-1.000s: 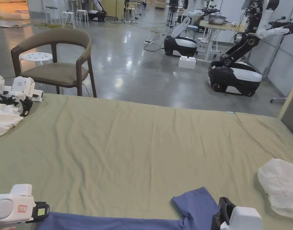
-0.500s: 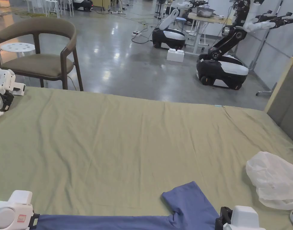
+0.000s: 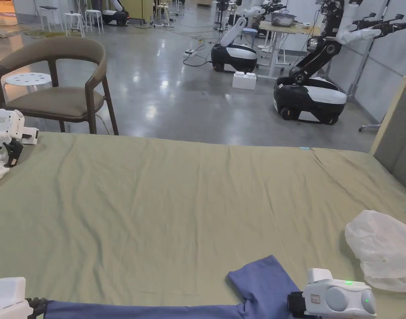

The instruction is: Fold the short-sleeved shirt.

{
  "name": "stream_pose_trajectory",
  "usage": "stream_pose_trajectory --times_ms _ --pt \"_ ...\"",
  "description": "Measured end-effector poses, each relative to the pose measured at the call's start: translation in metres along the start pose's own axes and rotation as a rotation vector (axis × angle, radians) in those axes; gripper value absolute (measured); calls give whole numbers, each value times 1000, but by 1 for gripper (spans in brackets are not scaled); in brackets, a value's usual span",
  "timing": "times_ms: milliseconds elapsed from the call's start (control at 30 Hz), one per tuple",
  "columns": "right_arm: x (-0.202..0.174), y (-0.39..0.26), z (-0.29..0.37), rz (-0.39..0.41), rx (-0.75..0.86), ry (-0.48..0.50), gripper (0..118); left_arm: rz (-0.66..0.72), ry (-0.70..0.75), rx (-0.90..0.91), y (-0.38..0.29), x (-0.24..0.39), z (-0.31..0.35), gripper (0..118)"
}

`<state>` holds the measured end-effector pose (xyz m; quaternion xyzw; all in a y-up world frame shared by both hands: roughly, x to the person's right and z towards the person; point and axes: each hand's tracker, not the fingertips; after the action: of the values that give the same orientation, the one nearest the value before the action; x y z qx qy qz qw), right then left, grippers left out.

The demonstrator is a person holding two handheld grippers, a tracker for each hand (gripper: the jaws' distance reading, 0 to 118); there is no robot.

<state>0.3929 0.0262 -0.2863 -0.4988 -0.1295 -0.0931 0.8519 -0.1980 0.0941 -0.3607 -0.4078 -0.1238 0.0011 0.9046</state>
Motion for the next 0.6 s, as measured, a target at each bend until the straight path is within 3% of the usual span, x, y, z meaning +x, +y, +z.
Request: stream_pose_trajectory --times_ms 100,133,167,200,300,433,600 --pt "-6 -2 -8 20 1 -30 46 12 2 1 -2 0 1 0" --pt "-8 -1 -8 20 1 -26 38 14 6 0 -4 1 2 0" --pt "-8 0 -8 28 6 1 12 17 8 -3 -3 -8 -7 0" --pt "-10 0 -9 26 9 42 1 20 9 -4 -4 -8 -8 0" --pt "-22 -7 3 94 31 -16 1 16 16 -7 -7 -7 -8 0" --pt "-12 -15 38 33 111 -2 1 42 5 22 -6 -18 -1 0" --pt "2 -31 98 34 210 28 1 45 -10 77 -4 -25 30 0"
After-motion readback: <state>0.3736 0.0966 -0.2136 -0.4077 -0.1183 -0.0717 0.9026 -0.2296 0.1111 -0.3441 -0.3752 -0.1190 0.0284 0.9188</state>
